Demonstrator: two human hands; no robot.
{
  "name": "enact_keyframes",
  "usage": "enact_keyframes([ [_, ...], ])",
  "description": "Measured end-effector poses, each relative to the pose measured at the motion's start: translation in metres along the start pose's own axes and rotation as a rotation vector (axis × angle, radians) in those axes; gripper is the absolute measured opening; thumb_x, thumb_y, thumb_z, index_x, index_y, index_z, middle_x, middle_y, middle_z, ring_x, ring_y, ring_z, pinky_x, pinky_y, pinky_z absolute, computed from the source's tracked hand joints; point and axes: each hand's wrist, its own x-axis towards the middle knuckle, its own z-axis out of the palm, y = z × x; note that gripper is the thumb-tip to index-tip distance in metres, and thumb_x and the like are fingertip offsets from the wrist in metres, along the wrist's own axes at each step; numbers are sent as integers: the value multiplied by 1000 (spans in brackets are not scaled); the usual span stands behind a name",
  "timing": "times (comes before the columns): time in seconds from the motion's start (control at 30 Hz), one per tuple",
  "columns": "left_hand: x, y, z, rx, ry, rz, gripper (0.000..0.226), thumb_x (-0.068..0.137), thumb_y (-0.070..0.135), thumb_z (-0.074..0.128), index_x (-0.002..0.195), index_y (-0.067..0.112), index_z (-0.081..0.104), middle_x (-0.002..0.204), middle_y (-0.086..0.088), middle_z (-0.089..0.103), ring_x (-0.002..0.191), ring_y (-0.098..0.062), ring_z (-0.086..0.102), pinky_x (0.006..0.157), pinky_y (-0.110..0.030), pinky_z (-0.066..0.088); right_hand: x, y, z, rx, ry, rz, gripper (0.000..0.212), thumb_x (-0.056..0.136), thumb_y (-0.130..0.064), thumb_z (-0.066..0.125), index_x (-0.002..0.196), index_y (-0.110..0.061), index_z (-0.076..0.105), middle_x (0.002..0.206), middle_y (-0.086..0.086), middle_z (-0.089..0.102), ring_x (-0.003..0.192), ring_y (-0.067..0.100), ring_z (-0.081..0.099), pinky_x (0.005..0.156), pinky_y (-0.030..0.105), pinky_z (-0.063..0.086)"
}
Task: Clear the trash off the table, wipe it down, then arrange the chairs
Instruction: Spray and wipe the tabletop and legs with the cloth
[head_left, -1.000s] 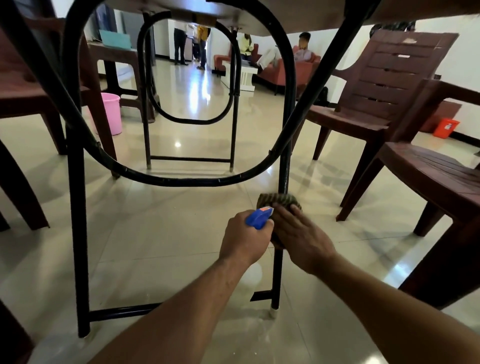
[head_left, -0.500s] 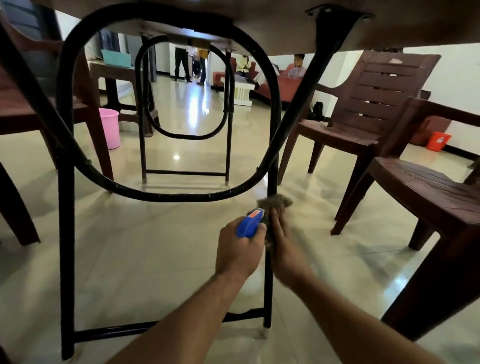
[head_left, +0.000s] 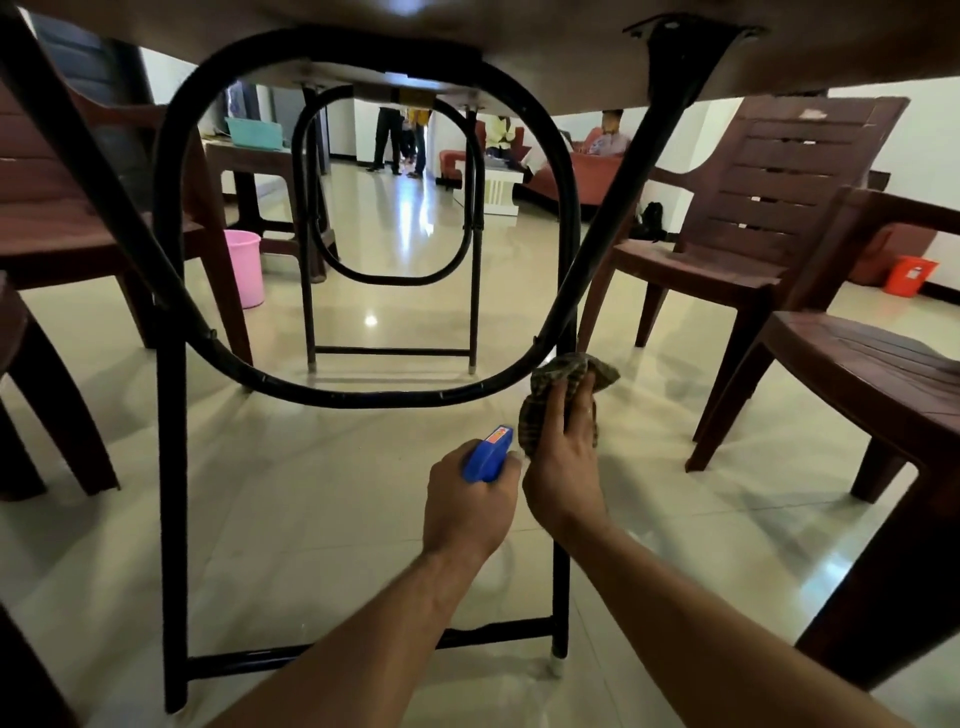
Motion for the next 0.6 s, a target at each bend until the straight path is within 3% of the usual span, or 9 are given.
enact_keyframes([
  [0.1, 0, 1, -2, 7, -8, 6, 19, 91, 25, 71, 74, 22, 63, 62, -3, 58, 62, -33, 60, 63, -52, 59, 20, -21, -10, -61, 80, -72, 106, 84, 3, 57, 155, -21, -18, 155, -3, -40, 148, 22, -29, 122, 41, -5],
  [0.23, 2, 7, -6, -31, 10, 24, 19, 91, 23, 72, 74, 19, 63, 60, 0, 56, 58, -26, 55, 62, -53, 58, 32, -34, -21, -19, 130, -130, 102, 83, 10, 50, 159, -25, -9, 156, -7, -41, 151, 20, -24, 118, 35, 8],
  [0.4, -2, 9, -8, -30, -19, 59, 19, 92, 28, 70, 75, 22, 63, 59, 2, 55, 57, -23, 56, 63, -51, 60, 22, -9, -17, -274, 39, -143, 93, 88, 3, 50, 160, -29, 0, 161, 3, -32, 149, 28, -28, 123, 53, 6],
  [0.47, -5, 6, -12, -10, -27, 74, 20, 92, 26, 70, 75, 23, 62, 59, 2, 54, 58, -29, 57, 62, -52, 59, 20, -16, -17, -206, 48, -123, 81, 91, 0, 47, 160, -25, 13, 163, 1, -28, 149, 25, -28, 124, 53, 7],
  [0.53, -2, 0, -13, 5, -15, 52, 19, 91, 22, 71, 74, 23, 62, 60, 1, 56, 59, -30, 58, 62, -53, 58, 34, -38, -24, -11, 137, -58, 72, 89, 4, 46, 155, -21, 27, 166, 0, -17, 151, 20, -21, 123, 44, 4],
  [0.6, -1, -12, -12, 15, -17, 19, 21, 90, 21, 71, 72, 19, 61, 58, 0, 55, 57, -32, 56, 60, -54, 57, 40, -42, -25, 39, 161, -18, 79, 86, 9, 44, 155, -21, 24, 167, 0, -16, 152, 19, -19, 122, 41, 5],
])
